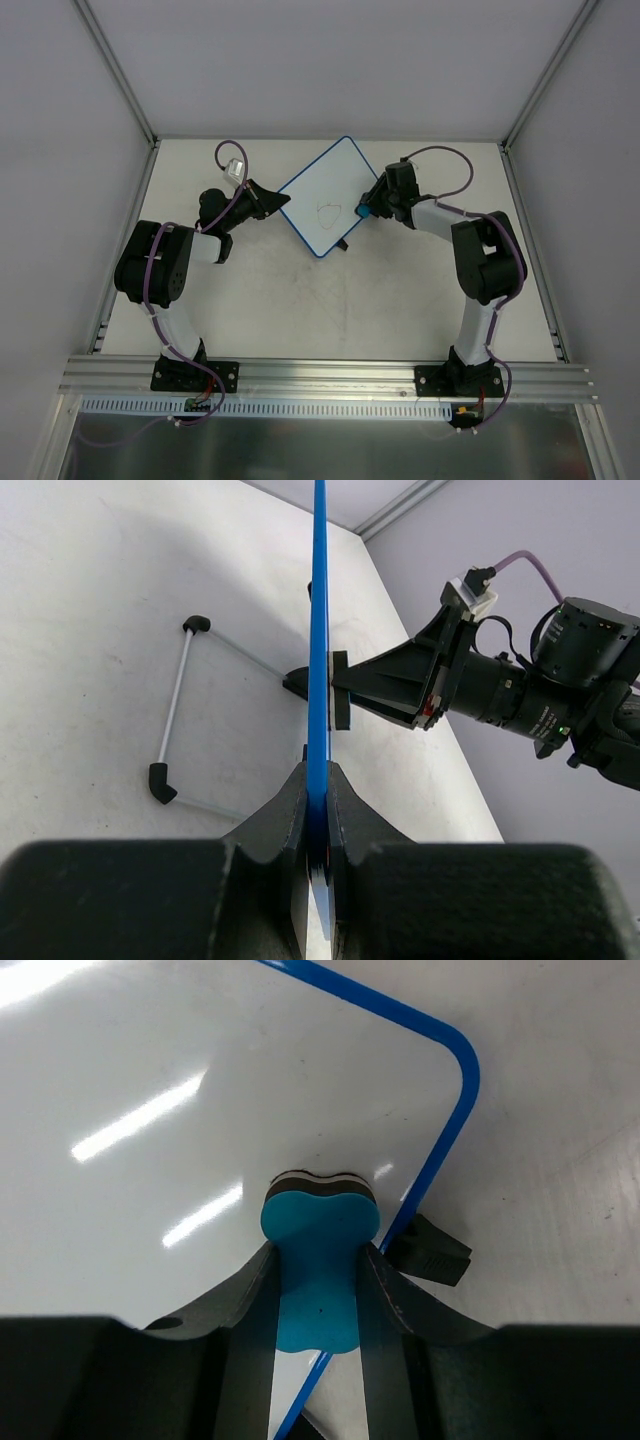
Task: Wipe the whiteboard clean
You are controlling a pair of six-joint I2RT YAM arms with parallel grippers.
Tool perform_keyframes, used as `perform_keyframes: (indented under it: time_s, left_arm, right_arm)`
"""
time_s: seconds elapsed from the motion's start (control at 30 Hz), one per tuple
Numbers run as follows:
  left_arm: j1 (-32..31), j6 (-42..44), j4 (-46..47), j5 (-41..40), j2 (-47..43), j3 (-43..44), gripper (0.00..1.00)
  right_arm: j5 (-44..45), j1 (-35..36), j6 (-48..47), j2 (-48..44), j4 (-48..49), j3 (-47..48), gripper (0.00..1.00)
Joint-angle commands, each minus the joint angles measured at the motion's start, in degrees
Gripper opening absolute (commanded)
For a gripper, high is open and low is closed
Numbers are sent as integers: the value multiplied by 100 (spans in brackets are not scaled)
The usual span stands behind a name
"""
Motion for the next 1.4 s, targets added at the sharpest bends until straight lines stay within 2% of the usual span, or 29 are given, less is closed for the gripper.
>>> perform_keyframes:
  time_s: [0.0, 0.33, 0.8, 1.13, 1.37]
  left_arm:
    - [-35, 425, 151, 191, 87, 53, 0]
    - [-35, 442, 152, 226, 96, 53, 0]
    - [-35, 416, 134, 288, 148, 115, 0]
    - [-35, 416, 143, 288, 140, 106, 0]
    - [-35, 416, 160, 279, 140, 97, 0]
  right_arm:
    - [-243, 469, -556, 277, 38, 292, 0]
    - [-208, 1234, -1532, 479, -428, 1355, 0]
    - [-129, 2086, -2508, 418, -524, 1628, 0]
    - [-32, 2254, -2676, 339, -524, 1514, 0]
    - [513, 2192, -2553, 260, -612, 1348, 0]
